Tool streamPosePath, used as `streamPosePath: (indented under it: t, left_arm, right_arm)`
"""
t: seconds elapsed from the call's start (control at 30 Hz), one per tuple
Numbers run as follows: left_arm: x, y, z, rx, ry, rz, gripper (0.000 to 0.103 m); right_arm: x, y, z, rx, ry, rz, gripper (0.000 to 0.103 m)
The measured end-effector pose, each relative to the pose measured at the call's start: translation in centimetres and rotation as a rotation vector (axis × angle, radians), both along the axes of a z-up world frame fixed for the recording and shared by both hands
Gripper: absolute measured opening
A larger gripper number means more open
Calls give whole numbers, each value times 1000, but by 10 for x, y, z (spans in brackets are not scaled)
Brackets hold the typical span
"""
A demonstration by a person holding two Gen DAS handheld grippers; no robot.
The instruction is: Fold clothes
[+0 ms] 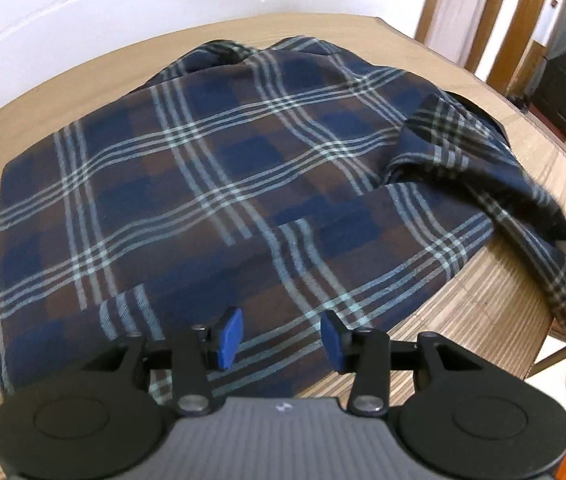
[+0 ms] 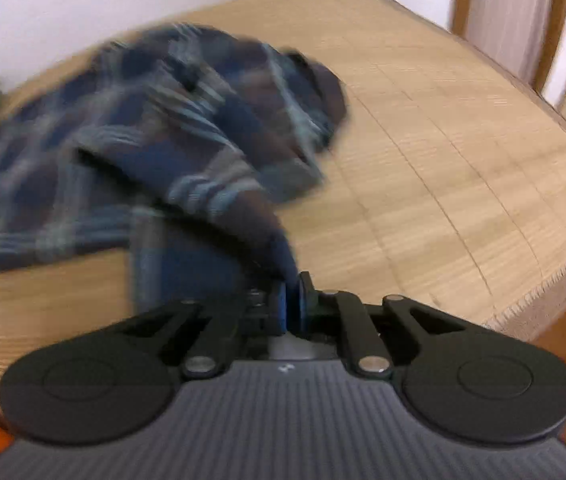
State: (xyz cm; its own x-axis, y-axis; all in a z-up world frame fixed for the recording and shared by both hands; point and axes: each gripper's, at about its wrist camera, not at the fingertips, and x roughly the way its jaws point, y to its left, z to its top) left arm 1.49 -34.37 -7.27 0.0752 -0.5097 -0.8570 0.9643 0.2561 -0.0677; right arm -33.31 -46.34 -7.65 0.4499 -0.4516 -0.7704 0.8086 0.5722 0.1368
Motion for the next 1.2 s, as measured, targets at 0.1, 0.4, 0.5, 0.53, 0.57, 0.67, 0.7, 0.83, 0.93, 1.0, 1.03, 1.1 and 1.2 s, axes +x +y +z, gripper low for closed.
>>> streamPosePath:
  t: [0.1,0.4,0.5,0.53,0.57,0.67,0.7,0.83,0.93,1.0,1.03,1.1,1.2]
  left_arm:
    - [9,10,-1,-10,23,37,46]
    - [26,38,-11,-43,84,101,46]
    - [29,48,-16,-36,91,121,46]
    - [29,50,-16,-39,90,122,46]
    - [30,53,-16,-45,93,122,46]
    - [34,57,-15,-67,96,116,46]
    - [36,58,-14,-76,89,116,46]
    - [51,49,-9,-97,65,146,47]
    - [63,35,-5,-114,42,179,49]
    - [76,22,-5,-122,45,210,49]
    - [82,15,-5,-122,47,232,49]
    - [95,2,-8,-106,67,286,49]
    - [110,-13,-11,-92,89,326,51]
  right_arm:
    - [27,9,54,28,-164,110,9]
    - [216,14,139,114,-432,446,20]
    - [287,22,101,144,-354,395,41]
    - [298,27,94,139,-339,357,41]
    - [305,32,88,139,-337,327,41]
    - [281,46,83,142,-387,329,44]
    - [269,45,82,121,-379,326,45]
    - [211,33,69,52,-314,197,59]
    - [166,10,50,137,-337,47,59]
    - [137,-10,35,212,-386,-52,59]
    - [125,-22,28,249,-418,-93,59]
    - [108,-47,14,326,-477,-183,59]
    - [102,-78,-12,425,-551,-270,59]
